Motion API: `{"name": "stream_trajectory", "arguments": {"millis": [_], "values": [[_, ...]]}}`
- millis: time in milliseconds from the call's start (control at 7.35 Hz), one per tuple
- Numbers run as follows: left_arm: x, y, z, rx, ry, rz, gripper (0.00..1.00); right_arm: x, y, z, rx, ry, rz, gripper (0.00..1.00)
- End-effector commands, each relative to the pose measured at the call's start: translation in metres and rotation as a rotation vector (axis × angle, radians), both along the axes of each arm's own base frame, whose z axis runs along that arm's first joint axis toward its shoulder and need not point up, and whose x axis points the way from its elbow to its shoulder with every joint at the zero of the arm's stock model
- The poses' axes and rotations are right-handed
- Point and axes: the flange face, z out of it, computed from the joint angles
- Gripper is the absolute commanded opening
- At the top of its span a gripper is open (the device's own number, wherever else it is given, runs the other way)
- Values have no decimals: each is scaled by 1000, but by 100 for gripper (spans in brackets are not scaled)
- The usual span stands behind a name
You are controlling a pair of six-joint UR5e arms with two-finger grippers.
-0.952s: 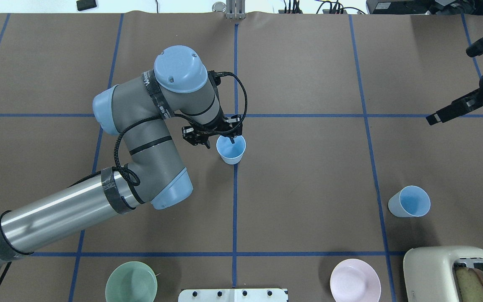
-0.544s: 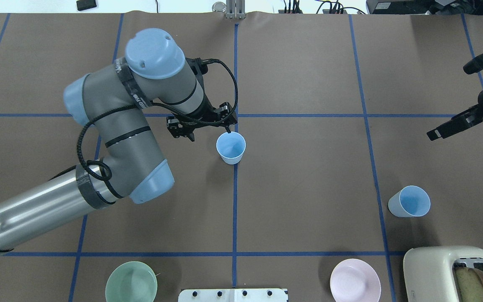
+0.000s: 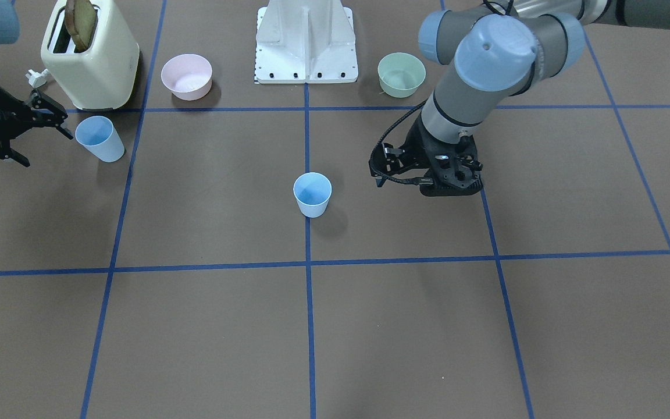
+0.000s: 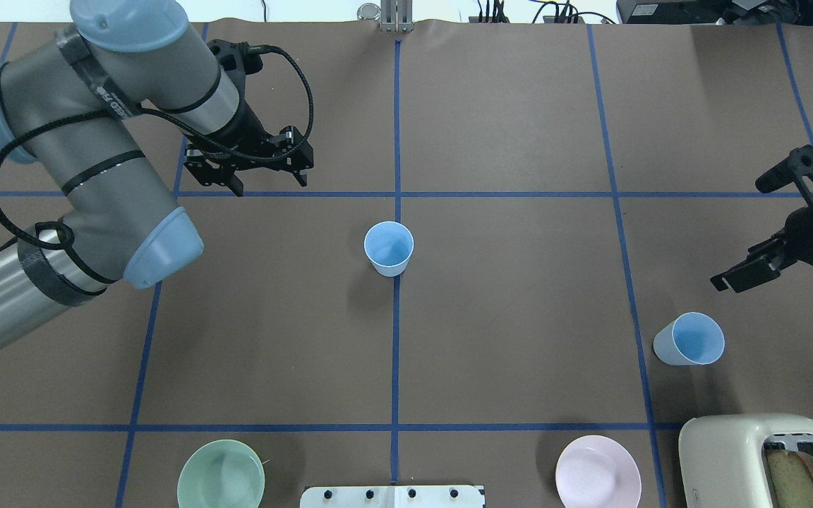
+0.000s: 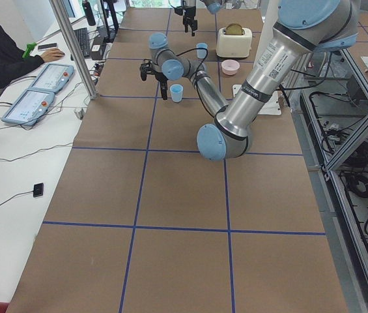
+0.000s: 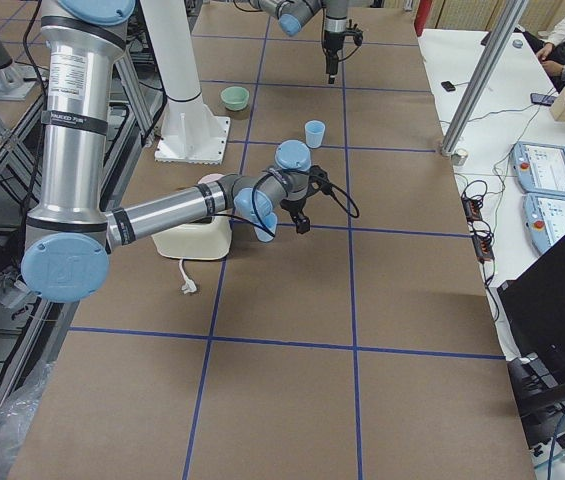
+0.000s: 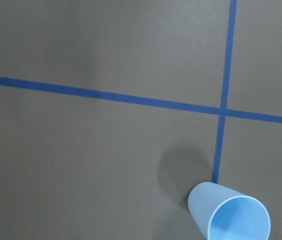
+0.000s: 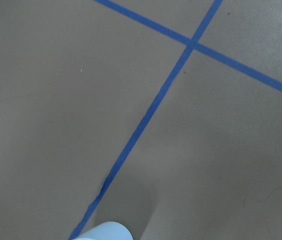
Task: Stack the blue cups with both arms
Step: 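Open the left gripper and withdraw it while the right gripper moves toward the other cup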
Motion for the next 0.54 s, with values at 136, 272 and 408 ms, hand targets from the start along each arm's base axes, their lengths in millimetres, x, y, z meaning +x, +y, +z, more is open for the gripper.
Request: {"name": "stream_trajectory", "arguments": {"millis": [136, 272, 408], "values": [[-86, -44, 39, 63, -50, 42, 98, -19, 17, 10, 27, 25, -47, 98], [-89, -45, 40, 67, -50, 42, 98, -30, 23, 9, 35, 26, -75, 94], [-89, -46, 41, 65, -52, 42, 98, -37, 28, 10, 38, 27, -96, 90]]}}
